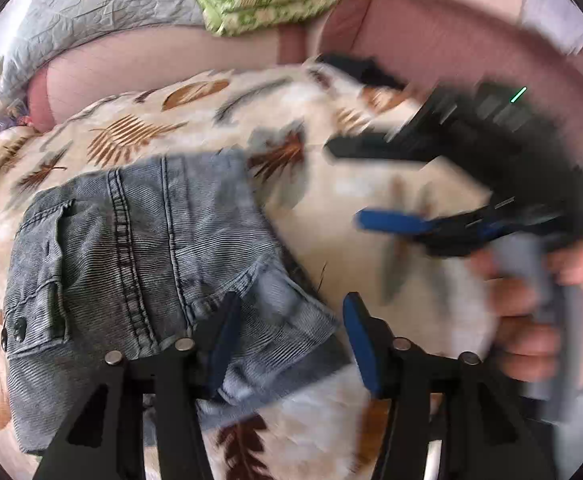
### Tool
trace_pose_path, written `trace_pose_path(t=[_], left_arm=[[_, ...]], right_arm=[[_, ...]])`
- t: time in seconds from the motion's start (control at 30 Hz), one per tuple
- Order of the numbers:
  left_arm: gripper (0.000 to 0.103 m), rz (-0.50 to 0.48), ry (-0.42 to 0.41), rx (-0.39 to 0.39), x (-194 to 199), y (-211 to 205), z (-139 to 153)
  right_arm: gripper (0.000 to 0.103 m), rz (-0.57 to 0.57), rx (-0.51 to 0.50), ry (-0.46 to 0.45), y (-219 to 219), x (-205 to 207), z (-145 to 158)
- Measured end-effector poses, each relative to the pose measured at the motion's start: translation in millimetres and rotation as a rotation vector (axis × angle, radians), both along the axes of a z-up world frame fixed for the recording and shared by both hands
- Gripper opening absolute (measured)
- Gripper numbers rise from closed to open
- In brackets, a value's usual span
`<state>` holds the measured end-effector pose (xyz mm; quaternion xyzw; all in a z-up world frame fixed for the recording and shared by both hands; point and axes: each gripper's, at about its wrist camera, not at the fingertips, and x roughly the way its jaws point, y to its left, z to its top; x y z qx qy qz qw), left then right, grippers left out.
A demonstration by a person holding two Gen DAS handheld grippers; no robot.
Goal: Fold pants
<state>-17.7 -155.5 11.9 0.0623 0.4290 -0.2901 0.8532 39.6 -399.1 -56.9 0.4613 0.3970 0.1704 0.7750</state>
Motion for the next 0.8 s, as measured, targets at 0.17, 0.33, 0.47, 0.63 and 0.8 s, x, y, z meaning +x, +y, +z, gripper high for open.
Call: trace_pose_path(t=[0.17, 0.33, 0.47, 0.63, 0.8], left_arm=[[0.064, 0.128, -0.125, -0.155, -23, 82, 53], [0.071, 0.470, -0.117, -0.114, 4, 174, 44], [0.071, 0.461, 0.026, -0.023, 28, 173, -3], [0.071, 0.387, -0.037, 0.135, 16, 144, -23], [0.071, 0.415, -0.076, 0.013, 23, 154, -4]], right_arm=[[0.079, 0.021, 0.017, -0.101, 4, -12, 29], [0.079, 0.204, 0.153, -0.151, 54, -19, 50], [0.079, 0.269, 0.086, 0.021, 89, -17, 11], [0.069, 0.174, 0.103, 0.123, 75, -28, -11], [0.075, 0.173, 0.095, 0.075, 79, -36, 14]])
